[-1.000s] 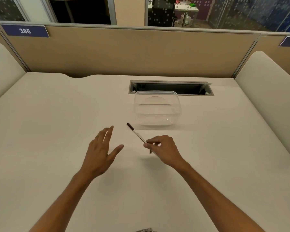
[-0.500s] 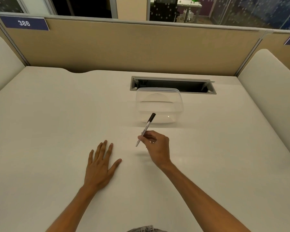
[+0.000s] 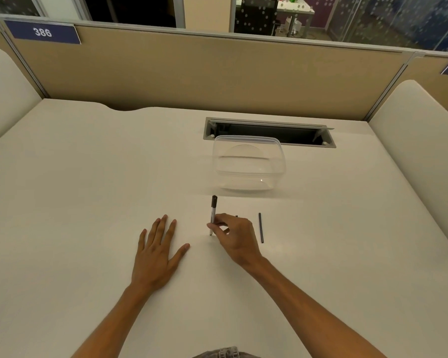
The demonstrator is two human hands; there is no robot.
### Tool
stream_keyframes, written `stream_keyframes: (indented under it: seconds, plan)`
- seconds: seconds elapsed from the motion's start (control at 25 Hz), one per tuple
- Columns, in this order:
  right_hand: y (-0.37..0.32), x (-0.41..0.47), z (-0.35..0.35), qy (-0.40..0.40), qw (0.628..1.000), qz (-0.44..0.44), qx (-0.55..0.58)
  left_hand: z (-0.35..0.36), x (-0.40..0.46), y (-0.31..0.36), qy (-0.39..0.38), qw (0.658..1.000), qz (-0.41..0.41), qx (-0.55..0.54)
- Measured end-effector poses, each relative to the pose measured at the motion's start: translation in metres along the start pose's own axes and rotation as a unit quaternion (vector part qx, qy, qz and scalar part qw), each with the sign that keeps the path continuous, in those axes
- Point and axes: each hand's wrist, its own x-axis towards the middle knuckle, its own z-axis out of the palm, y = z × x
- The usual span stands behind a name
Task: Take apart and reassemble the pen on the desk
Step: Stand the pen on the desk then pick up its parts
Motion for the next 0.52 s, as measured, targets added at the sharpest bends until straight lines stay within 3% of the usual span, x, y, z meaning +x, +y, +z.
stream_keyframes:
  seconds: [0.52]
  plan:
    - [-0.032, 0.036, -0.030, 0.019, 0.999, -0.032, 0.017, 0.000, 0.000, 0.001, 0.008, 1.000, 0.003, -0.005]
